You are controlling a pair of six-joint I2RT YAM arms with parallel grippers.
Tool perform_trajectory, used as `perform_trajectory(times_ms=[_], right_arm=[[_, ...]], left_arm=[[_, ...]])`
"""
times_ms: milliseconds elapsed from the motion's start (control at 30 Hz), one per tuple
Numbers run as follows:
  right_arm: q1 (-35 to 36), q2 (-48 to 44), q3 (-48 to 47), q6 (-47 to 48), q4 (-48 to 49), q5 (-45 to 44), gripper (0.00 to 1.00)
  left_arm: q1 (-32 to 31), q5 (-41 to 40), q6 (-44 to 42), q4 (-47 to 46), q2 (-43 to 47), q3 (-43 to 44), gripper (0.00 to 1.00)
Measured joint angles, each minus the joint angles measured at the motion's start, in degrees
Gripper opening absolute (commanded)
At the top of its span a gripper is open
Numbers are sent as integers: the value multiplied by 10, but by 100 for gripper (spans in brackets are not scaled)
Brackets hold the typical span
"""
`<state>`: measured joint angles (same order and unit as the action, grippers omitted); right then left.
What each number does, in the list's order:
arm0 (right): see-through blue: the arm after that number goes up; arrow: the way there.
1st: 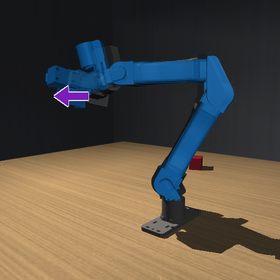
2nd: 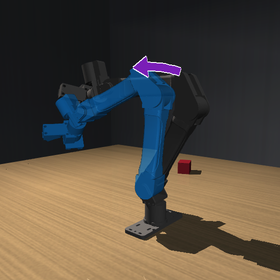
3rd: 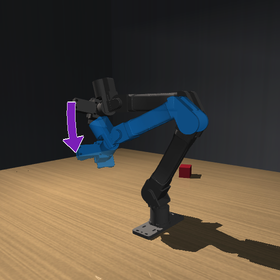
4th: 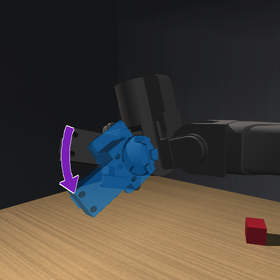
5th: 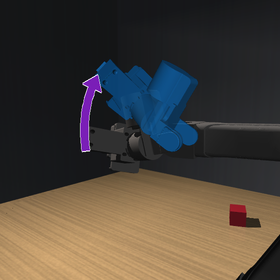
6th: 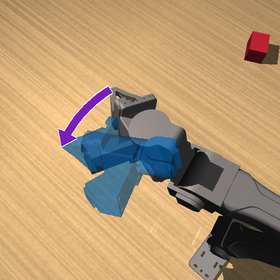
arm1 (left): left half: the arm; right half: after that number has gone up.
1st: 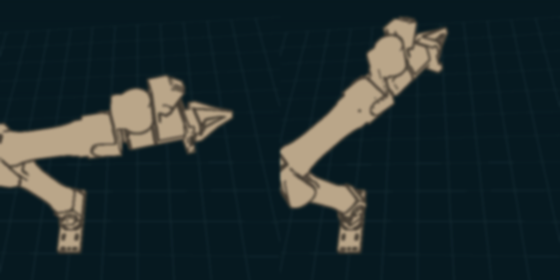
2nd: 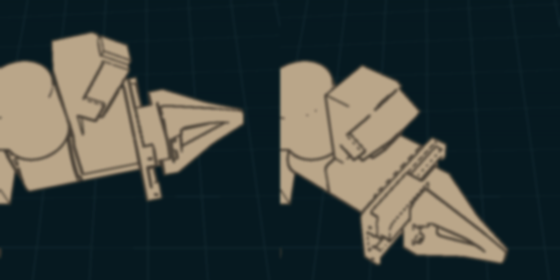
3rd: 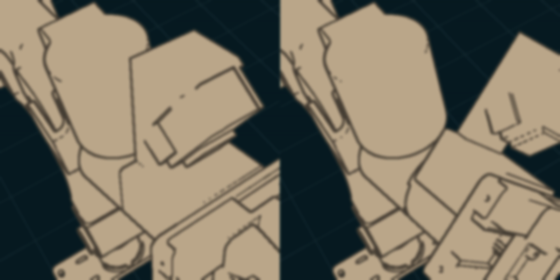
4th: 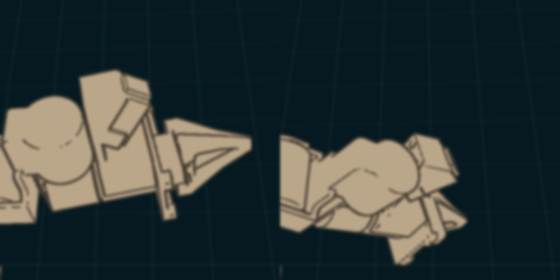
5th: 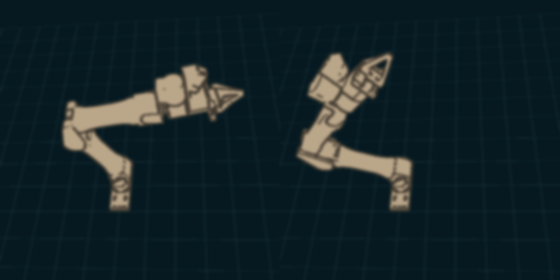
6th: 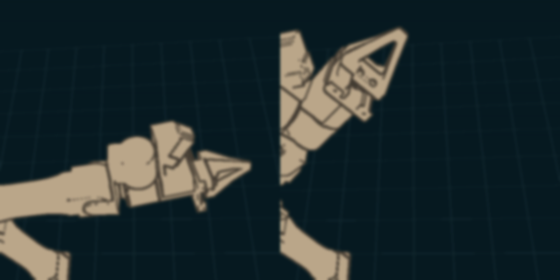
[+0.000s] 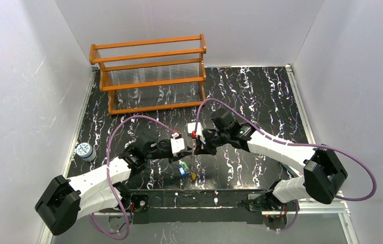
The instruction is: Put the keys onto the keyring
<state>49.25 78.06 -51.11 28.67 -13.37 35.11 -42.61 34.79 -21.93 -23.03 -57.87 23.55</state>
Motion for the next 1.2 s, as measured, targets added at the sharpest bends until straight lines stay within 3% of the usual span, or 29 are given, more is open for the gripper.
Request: perform_trajectory(times_ms=[167, 433, 600, 700, 900, 1200], right_arm=[[0, 0, 0, 0, 2, -1, 1], [0, -1, 4, 0, 4, -6, 3], [0, -21, 31, -22, 60, -31, 43], [2, -55, 76, -48, 132, -58, 51], [-10, -103, 163, -111, 268, -62, 51], [-51, -155, 239, -201, 473, 18, 42]], left_arm=[[-2, 10, 5, -10, -10, 0, 0], [-3, 12, 6, -13, -21, 3, 0], [-3, -22, 17, -15, -1, 0, 0], [-4, -63, 42, -39, 39, -20, 0], [-4, -120, 110, -153, 116, -99, 0], [-4, -117, 184, -326, 158, -174, 0]])
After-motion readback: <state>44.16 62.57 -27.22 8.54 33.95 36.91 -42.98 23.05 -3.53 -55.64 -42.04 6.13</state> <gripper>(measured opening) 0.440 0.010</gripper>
